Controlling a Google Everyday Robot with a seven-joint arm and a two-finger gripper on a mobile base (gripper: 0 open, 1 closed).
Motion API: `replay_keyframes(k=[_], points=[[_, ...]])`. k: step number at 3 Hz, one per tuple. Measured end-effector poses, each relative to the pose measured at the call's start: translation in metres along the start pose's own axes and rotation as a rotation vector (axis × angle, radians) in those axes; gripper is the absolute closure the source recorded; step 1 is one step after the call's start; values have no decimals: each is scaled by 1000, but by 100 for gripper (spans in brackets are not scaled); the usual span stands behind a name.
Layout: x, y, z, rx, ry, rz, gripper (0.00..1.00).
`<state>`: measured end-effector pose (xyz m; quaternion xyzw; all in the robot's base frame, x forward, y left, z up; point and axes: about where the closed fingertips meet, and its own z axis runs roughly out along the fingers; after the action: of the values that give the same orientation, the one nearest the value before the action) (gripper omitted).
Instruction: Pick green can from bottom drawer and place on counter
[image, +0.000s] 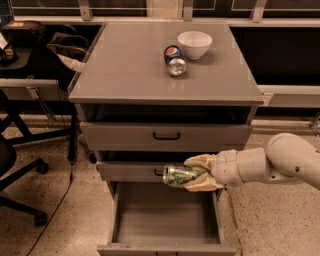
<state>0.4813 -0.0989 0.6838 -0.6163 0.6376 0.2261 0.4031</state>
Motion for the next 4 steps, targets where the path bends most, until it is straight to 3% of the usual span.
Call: replay_keyframes(k=[1,2,3,4], points=[[-21,8,-15,-4,-25,-36,100],[-64,10,-53,27,-62,-103,100],[-87,5,-72,47,-77,-137,100],[-127,-16,-98,98,-86,-191,100]])
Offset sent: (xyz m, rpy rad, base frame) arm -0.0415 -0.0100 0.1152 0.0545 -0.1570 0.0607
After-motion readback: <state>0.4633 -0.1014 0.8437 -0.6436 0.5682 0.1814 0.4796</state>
